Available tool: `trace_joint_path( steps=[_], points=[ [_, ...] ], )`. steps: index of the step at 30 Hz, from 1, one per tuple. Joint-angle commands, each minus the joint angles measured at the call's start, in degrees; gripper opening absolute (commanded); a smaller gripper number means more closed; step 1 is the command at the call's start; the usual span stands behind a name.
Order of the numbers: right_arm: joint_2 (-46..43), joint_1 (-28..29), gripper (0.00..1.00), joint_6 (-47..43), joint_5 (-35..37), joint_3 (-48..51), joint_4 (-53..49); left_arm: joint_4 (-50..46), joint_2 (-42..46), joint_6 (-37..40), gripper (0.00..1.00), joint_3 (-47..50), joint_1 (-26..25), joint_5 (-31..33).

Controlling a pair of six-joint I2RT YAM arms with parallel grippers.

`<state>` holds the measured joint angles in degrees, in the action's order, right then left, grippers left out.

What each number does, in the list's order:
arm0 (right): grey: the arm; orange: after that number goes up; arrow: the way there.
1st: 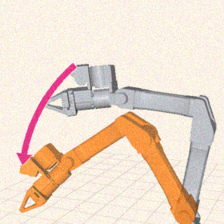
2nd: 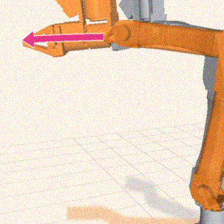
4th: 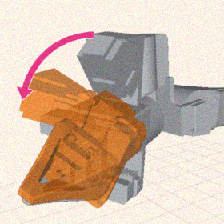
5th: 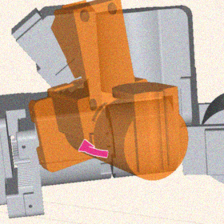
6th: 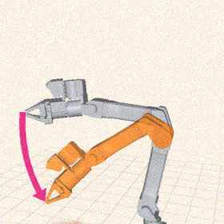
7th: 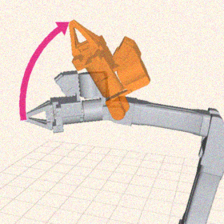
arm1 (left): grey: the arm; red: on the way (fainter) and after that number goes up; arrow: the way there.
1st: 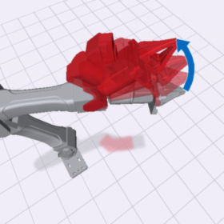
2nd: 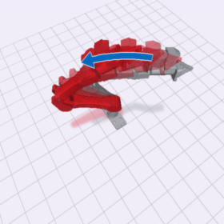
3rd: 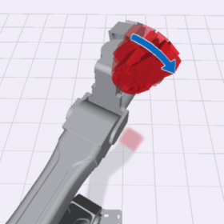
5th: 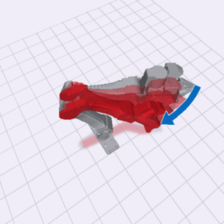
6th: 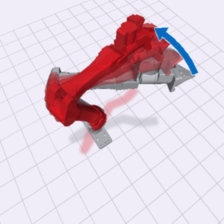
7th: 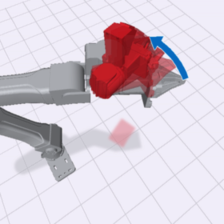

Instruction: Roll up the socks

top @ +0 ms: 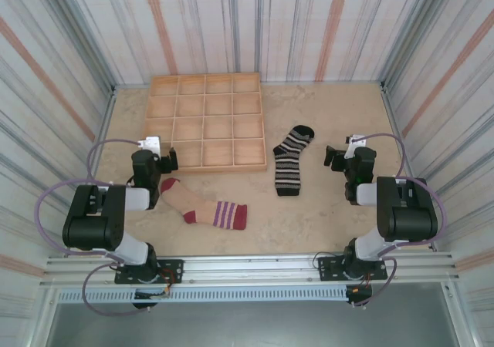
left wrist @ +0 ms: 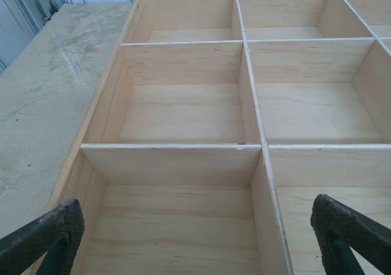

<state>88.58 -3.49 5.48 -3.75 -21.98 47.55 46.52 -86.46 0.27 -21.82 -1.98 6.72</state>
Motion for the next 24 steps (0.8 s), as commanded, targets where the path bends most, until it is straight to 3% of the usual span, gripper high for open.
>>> trace_joint_path(
  steps=[1, 21, 24],
  points=[
    [-0.15, -0.29, 0.99, -0.34, -0.77, -0.82, -0.09, 0.76, 0.15, 1.27, 0.99, -0.54, -0.31, 1.13],
    [-0.16, -0.11, 0.99, -0.45, -0.44, -0.78, -0.09, 1.03, 0.23, 1.32, 0.99, -0.29, -0.37, 1.33],
    [-3.32, 0.49, 0.99, -0.31, 2.14, -3.41, -8.01, -1.80, 1.53, 1.64, 0.99, -1.39, -1.44, 3.57]
  ],
)
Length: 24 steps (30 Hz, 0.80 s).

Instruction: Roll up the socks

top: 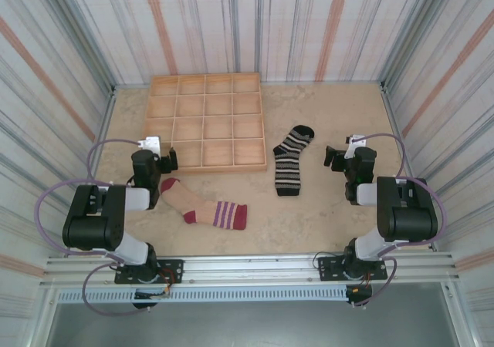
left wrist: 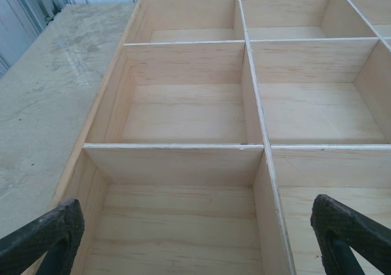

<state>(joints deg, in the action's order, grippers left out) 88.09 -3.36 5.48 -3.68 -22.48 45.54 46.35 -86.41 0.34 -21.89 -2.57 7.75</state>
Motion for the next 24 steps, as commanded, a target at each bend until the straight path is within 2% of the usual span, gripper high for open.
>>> trace_joint_path(
  steps=[1, 3, 5, 8, 10, 12, 14, 15, 17, 22, 24],
  points=[
    [-4.49, 0.72, 0.99, 0.14, 4.14, -4.92, -11.44, -1.94, 1.85, 1.85, 0.99, -1.36, -0.94, 2.49],
    [-7.27, 1.77, 0.99, 0.37, 8.26, -8.82, -21.16, -0.08, 2.55, 3.23, 0.99, -0.25, -2.21, 3.36],
    [-10.03, 2.86, 0.99, 0.77, 11.07, -11.61, -28.30, -3.27, 5.07, 4.33, 0.99, -1.24, -4.81, 9.82],
    [-14.89, 4.43, 0.99, 5.53, 14.52, -16.24, -40.20, -22.13, 9.06, 2.41, 0.99, -10.24, -5.76, 12.46],
    [-16.96, 5.22, 0.99, 12.04, 16.37, -19.97, -48.81, -36.94, 10.08, -3.24, 0.99, -18.30, -5.69, 15.00],
    [-17.59, 5.22, 0.99, 16.17, 14.58, -23.68, -57.47, -48.33, 11.11, -9.70, 0.99, -24.15, -5.74, 15.19],
    [-18.24, 5.99, 0.99, 16.78, 11.03, -25.47, -61.98, -56.10, 13.37, -15.42, 0.99, -27.42, -6.19, 11.26],
    [-18.68, 7.06, 0.99, 18.06, 12.21, -26.07, -63.77, -58.17, 14.88, -17.57, 0.99, -27.76, -7.41, 10.03],
    [-19.10, 7.94, 0.99, 21.13, 11.77, -27.48, -67.98, -61.59, 17.29, -21.02, 0.99, -28.28, -10.28, 10.36],
    [-19.16, 8.01, 0.99, 24.77, 1.77, -30.06, -76.42, -75.69, 19.12, -28.93, 0.97, -34.57, -15.65, 2.61],
    [-19.16, 8.13, 0.99, 24.99, -2.36, -30.10, -78.15, -78.18, 20.02, -30.98, 0.95, -35.50, -18.01, -0.38]
  ],
)
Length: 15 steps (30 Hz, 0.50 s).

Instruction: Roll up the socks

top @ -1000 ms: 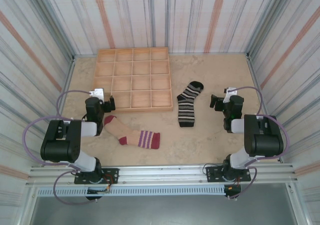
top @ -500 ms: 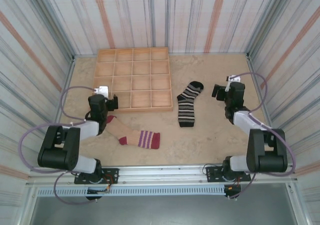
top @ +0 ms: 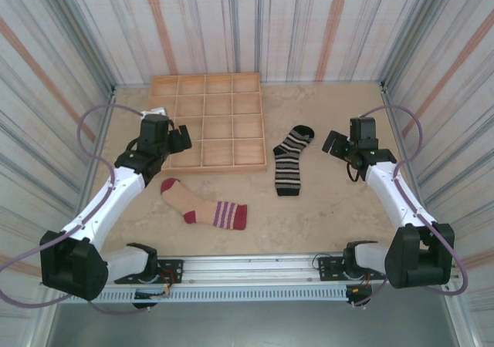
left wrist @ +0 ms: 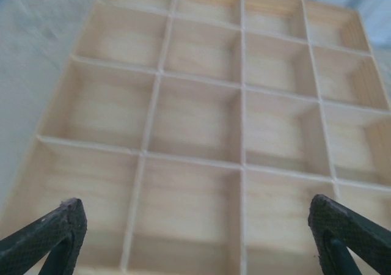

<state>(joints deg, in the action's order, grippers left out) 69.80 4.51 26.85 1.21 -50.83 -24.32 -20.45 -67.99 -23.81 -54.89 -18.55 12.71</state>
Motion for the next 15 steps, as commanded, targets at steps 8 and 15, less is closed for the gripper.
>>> trace_joint_path(
  steps=[8, 15],
  points=[
    [-1.52, 0.97, 0.99, 4.20, -17.14, 1.79, -11.63, -15.90, 1.96, -16.83, 0.86, -2.34, -9.79, -18.79],
    [-3.17, 2.53, 0.88, 8.31, -19.00, 7.14, -10.27, -8.62, -0.18, -27.15, 0.81, 0.59, -21.02, -20.71]
  ],
)
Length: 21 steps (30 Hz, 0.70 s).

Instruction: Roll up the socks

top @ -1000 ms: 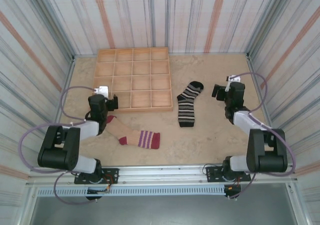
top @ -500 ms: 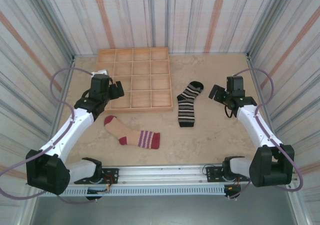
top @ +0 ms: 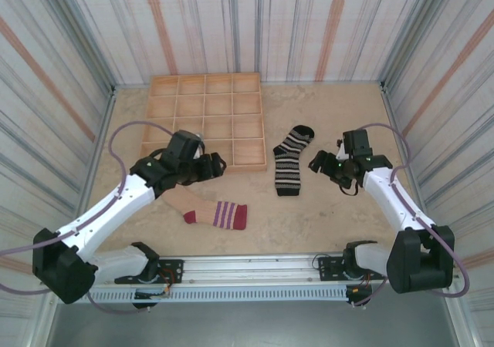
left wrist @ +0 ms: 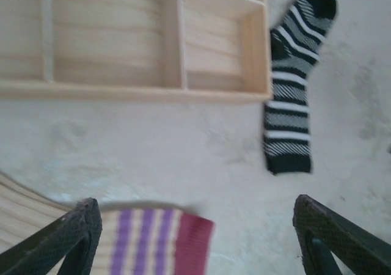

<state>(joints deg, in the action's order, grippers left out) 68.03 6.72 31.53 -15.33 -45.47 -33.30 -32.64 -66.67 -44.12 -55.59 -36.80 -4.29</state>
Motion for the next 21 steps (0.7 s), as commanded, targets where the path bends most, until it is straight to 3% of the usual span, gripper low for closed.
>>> trace_joint_path(
  steps=[1, 4, 8, 15, 21],
  points=[
    [-1.49, 0.40, 0.87, 3.88, -2.88, 2.28, -0.86, 5.28, -2.70, -8.11, 0.80, 1.66, -3.71, -5.39],
    [-1.75, 0.87, 0.82, 4.41, -3.07, 3.58, -0.11, 10.82, -7.15, -12.64, 0.71, 2.07, -6.21, -10.41],
    [-2.82, 1.75, 0.81, 5.40, -3.14, 4.85, 0.94, 17.15, -13.21, -15.61, 0.59, 1.57, -9.95, -11.25],
    [-5.95, 2.51, 0.75, 7.30, -3.74, 7.13, 1.98, 29.58, -23.79, -18.50, 0.57, 1.09, -13.22, -13.18],
    [-6.77, 2.69, 0.73, 7.81, -2.94, 7.24, 1.30, 39.22, -32.44, -18.71, 0.46, 0.79, -15.08, -10.12]
  ],
)
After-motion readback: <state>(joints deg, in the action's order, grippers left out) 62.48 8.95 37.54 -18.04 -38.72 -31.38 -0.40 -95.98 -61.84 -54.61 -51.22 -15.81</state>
